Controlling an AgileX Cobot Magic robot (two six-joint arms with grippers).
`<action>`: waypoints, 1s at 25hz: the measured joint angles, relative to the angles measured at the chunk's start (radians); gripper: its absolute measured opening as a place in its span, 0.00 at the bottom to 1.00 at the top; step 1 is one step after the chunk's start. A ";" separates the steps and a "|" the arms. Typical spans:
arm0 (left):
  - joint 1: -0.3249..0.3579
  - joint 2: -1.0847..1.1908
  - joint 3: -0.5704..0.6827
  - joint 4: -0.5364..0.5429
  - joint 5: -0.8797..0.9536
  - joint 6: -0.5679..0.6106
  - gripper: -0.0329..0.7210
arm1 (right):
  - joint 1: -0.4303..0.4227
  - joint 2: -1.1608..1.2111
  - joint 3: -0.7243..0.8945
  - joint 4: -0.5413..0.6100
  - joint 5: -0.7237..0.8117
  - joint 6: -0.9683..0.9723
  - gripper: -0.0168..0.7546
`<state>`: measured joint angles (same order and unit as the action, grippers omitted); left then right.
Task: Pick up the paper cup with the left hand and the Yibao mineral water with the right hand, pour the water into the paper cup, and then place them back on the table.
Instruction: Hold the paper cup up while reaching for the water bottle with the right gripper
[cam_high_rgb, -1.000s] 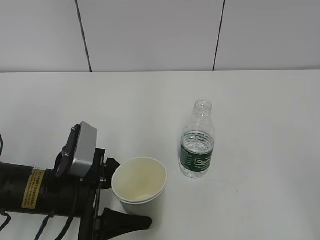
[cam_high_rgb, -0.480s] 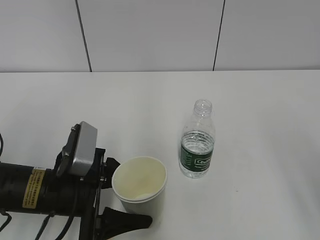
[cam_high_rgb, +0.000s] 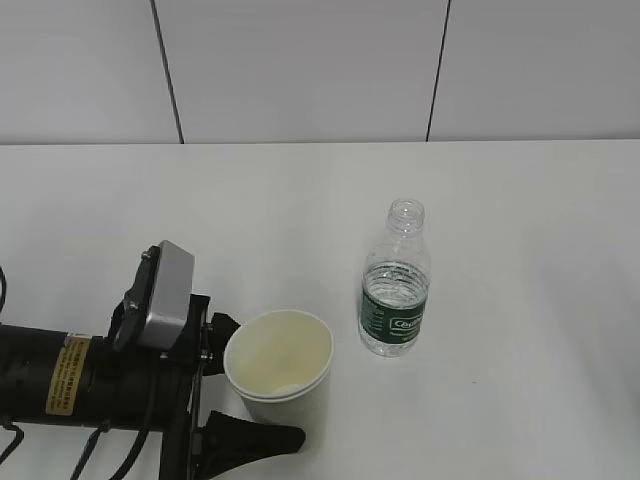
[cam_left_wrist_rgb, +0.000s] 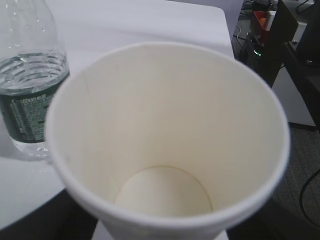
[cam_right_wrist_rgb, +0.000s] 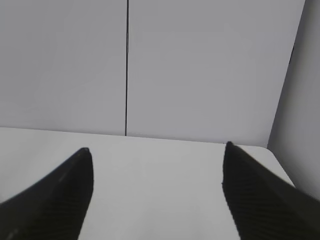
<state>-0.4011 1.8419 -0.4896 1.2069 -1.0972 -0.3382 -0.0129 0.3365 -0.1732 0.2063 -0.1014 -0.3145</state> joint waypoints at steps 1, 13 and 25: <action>0.000 0.000 0.000 0.000 0.000 0.000 0.69 | 0.000 0.002 0.013 -0.002 -0.007 -0.002 0.79; 0.000 0.000 0.000 -0.005 -0.027 0.000 0.69 | 0.000 0.254 0.056 -0.278 -0.186 0.158 0.79; 0.000 0.000 0.000 -0.005 -0.036 0.000 0.69 | 0.000 0.977 0.002 -0.611 -0.771 0.329 0.79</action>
<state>-0.4011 1.8419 -0.4896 1.2015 -1.1334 -0.3382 -0.0129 1.3134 -0.1717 -0.4049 -0.8721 0.0145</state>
